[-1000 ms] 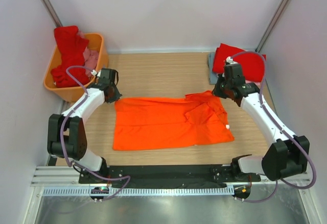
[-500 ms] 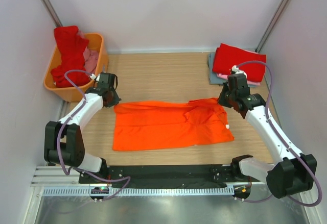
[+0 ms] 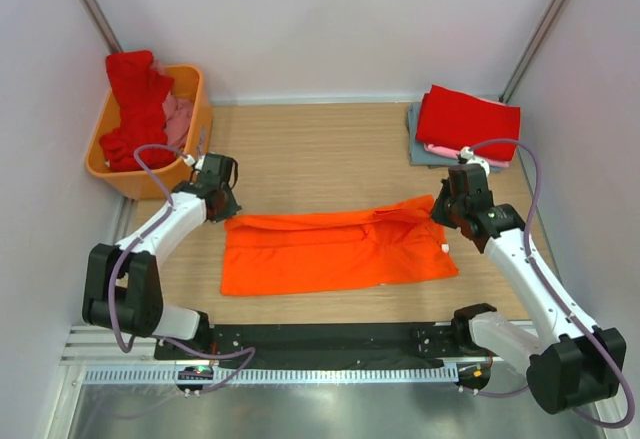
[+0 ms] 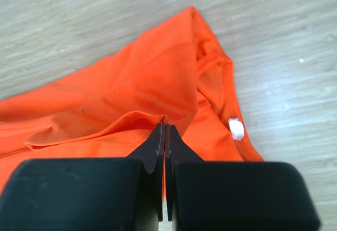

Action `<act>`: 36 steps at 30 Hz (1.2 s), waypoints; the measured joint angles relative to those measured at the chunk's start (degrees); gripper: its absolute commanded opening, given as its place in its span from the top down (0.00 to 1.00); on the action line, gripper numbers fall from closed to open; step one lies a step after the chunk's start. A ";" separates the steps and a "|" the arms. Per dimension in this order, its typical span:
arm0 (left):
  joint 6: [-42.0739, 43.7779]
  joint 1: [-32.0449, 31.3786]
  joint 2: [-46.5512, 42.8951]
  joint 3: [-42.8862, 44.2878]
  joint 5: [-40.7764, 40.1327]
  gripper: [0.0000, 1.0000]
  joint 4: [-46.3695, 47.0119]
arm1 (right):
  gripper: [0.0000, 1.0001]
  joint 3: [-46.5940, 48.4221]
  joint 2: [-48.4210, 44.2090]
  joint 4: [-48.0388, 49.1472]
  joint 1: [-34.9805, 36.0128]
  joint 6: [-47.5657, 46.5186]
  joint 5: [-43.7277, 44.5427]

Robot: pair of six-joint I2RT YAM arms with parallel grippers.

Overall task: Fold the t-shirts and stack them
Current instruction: Fold the tshirt

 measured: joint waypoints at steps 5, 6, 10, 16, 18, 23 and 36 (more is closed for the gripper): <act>-0.44 -1.03 -0.50 -1.40 -1.64 0.98 -0.55 | 0.99 -3.17 -1.68 -1.49 0.00 2.19 1.38; -0.59 -1.09 -0.55 -1.62 -2.12 0.91 -0.92 | 0.98 -3.17 -1.77 -1.86 0.00 2.73 1.86; -1.81 -1.11 -1.62 -1.84 -4.96 0.46 -3.76 | 0.23 -3.76 -2.71 -2.91 0.00 7.39 4.15; -3.41 -1.11 -8.33 -1.81 -8.72 0.22 -7.58 | 0.05 -6.49 -5.14 -4.09 0.00 12.57 6.03; -3.39 -1.11 -10.69 -1.57 -8.96 0.23 -8.37 | 0.05 -6.58 -5.73 -3.93 0.00 13.27 6.34; -3.32 -1.14 -13.35 -1.14 -7.72 0.27 -8.22 | 0.14 -6.51 -3.80 -1.81 -0.04 13.86 3.89; -4.55 -10.56 -0.02 -6.38 -1.73 0.33 3.91 | 0.17 -9.75 12.68 10.43 4.87 15.76 -3.96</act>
